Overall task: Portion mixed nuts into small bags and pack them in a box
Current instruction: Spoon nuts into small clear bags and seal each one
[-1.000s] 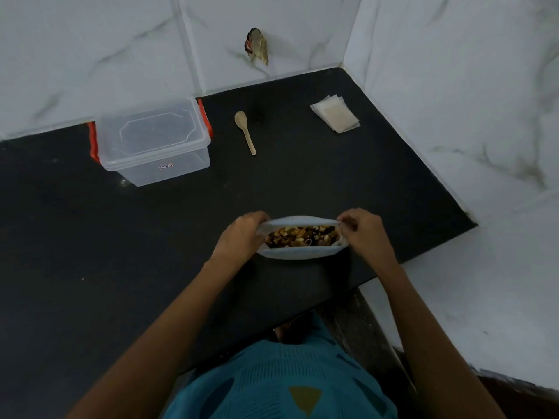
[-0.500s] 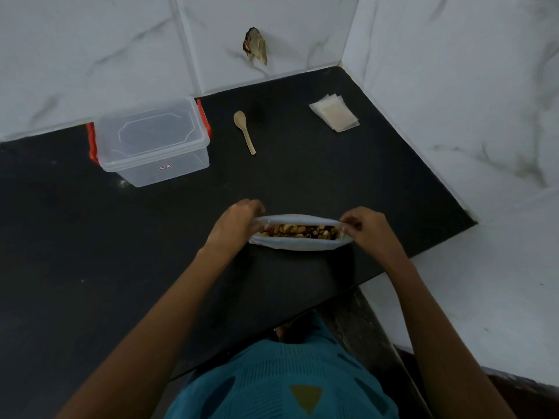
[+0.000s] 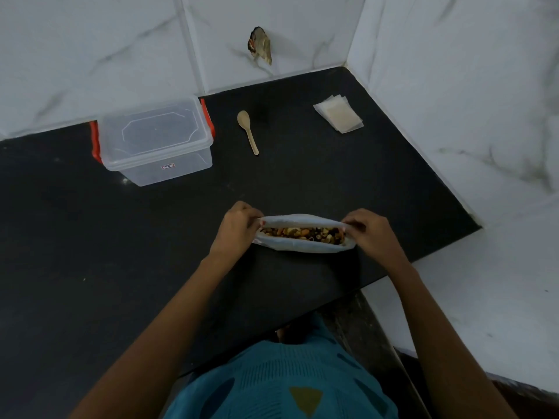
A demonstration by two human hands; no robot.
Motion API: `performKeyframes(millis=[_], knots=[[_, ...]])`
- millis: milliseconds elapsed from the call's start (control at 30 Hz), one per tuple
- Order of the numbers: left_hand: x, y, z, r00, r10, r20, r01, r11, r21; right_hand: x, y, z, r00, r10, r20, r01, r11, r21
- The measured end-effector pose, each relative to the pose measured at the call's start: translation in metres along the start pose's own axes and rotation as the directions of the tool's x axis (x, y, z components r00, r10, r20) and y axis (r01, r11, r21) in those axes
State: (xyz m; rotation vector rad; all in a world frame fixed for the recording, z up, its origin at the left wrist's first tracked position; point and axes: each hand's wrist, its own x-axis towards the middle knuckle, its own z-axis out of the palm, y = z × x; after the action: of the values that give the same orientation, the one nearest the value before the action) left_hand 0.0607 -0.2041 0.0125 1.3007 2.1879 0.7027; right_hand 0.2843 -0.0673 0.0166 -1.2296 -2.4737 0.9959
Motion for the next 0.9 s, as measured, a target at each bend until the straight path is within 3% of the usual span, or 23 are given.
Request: performKeyframes(millis=[100, 233, 400, 533, 667, 733, 800, 900], knots=[[0.01, -0.002, -0.009, 0.988, 0.054, 0.148, -0.054, 0.999, 0.0, 0.007, 0.0, -0.006, 0.999, 0.028, 0.047, -0.031, 0.998, 0.062], [0.026, -0.003, -0.023, 0.945, 0.047, 0.324, -0.046, 0.999, -0.009, 0.018, -0.005, -0.015, 0.968, 0.172, 0.182, -0.217, 0.937, 0.274], [0.034, -0.001, -0.027, 0.849, -0.07, 0.524, 0.159, 0.979, -0.126, 0.028, -0.001, -0.02, 0.903, 0.284, 0.323, -0.39, 0.857, 0.337], [0.031, -0.004, -0.016, 0.808, -0.203, 0.552, 0.46, 0.804, -0.377, 0.029, 0.01, -0.007, 0.854, 0.365, 0.371, -0.515, 0.694, 0.503], [0.03, -0.004, -0.01, 0.817, -0.206, 0.539, 0.539, 0.605, -0.587, 0.027, 0.013, 0.005, 0.818, 0.412, 0.402, -0.567, 0.459, 0.684], [0.03, -0.001, -0.007, 0.809, -0.245, 0.534, 0.563, 0.582, -0.587, 0.026, 0.011, 0.007, 0.808, 0.427, 0.406, -0.561, 0.345, 0.753], [0.03, -0.002, 0.0, 0.81, -0.337, 0.481, 0.559, 0.692, -0.457, 0.025, 0.008, 0.01, 0.813, 0.455, 0.364, -0.542, 0.363, 0.758], [0.024, -0.004, 0.007, 0.853, -0.442, 0.279, 0.503, 0.837, -0.213, 0.02, 0.001, 0.018, 0.846, 0.496, 0.193, -0.495, 0.601, 0.627]])
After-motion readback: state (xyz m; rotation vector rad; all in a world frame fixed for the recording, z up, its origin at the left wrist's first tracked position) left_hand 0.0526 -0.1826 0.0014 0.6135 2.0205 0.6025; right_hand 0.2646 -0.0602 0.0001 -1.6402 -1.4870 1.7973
